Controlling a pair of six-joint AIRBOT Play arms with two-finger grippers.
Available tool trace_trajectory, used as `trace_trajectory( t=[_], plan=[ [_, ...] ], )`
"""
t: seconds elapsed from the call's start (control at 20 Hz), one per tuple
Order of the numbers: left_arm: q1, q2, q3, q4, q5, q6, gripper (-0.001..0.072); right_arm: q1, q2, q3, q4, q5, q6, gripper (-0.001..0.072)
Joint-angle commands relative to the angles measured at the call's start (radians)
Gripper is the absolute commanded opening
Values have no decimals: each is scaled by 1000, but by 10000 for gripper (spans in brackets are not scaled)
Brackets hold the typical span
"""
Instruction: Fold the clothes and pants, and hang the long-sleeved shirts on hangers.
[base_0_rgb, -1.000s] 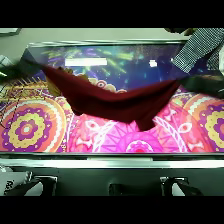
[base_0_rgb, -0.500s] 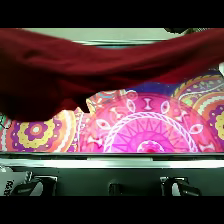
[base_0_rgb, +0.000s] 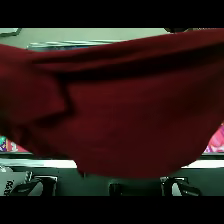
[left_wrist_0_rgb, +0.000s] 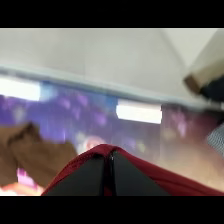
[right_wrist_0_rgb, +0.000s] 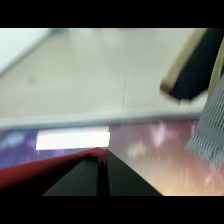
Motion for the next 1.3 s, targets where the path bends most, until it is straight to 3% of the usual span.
trace_trajectory(
  t=[0.0, 0.15, 0.35, 0.55, 0.8, 0.9, 1.0, 1.1, 1.25],
  plan=[
    [-8, -212, -104, -78, -58, 62, 18, 0, -288, -10, 64, 211, 37, 27],
    [-69, -467, -164, -78, -27, 115, 18, 0, -593, -40, 134, 186, 11, 27],
    [-143, -756, -162, -80, 119, 124, 18, 2, -895, -40, 285, 2, -43, 27],
    [-181, -887, -158, -136, 261, 125, 18, 51, -1028, -40, 385, -194, -76, 27],
    [-186, -917, -158, -154, 278, 124, 49, 138, -1066, -40, 347, -325, -27, 28],
    [-165, -896, -156, -171, 265, 124, 232, 128, -1061, -35, 341, -270, -12, 60],
    [-122, -865, -136, -171, 190, 125, 449, 77, -1042, -21, 340, -145, -9, 223],
    [-60, -815, -126, -171, 69, 158, 456, -2, -1002, -16, 337, 10, -14, 377],
    [36, -717, -144, -147, -115, 226, 456, -135, -927, -19, 273, 283, -117, 380]
  ],
)
